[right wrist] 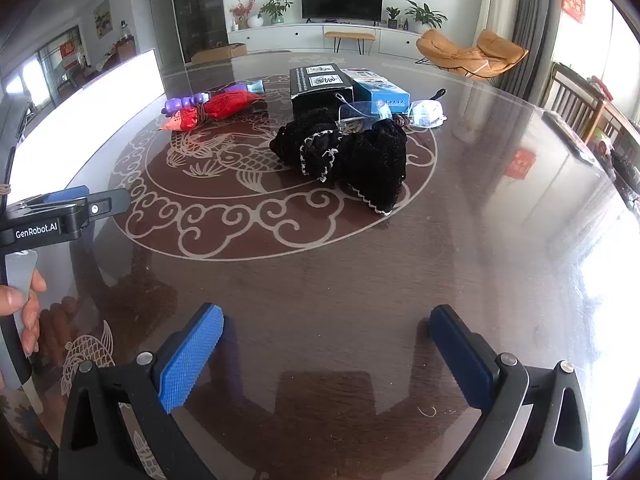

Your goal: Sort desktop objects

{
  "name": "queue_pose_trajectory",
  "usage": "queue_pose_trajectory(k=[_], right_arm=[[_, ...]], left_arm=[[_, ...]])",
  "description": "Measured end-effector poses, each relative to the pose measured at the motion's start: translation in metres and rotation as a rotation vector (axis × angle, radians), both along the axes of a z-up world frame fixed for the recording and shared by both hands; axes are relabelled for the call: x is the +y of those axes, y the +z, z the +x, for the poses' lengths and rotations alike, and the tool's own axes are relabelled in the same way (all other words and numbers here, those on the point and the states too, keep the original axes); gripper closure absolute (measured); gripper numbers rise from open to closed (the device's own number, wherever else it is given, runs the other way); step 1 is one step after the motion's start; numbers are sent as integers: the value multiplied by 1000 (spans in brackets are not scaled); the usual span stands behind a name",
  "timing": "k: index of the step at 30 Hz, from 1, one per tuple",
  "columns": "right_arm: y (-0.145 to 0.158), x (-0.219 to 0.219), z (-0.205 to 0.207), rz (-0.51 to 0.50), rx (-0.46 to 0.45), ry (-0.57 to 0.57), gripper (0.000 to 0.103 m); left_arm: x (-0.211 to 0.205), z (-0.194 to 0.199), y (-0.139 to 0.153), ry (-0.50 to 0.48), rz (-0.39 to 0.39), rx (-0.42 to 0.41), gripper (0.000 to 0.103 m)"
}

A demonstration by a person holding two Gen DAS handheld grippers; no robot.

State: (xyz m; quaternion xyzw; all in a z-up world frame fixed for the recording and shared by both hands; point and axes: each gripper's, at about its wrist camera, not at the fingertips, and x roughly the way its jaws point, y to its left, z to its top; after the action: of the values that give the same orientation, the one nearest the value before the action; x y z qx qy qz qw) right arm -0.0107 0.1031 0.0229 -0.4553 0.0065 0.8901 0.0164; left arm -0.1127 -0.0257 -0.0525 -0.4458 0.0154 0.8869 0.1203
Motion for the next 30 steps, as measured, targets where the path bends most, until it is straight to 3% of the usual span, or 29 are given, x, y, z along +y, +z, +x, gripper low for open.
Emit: queue_pose_trajectory(k=[5,30], right_arm=[[0,0,-1,1,0,-1,0],[-2,1,-4,0,3,-19,0]], left_arm=[[14,1,-3,-8,-98,-3,0],[13,2,-4,-13,-93,-5,0]])
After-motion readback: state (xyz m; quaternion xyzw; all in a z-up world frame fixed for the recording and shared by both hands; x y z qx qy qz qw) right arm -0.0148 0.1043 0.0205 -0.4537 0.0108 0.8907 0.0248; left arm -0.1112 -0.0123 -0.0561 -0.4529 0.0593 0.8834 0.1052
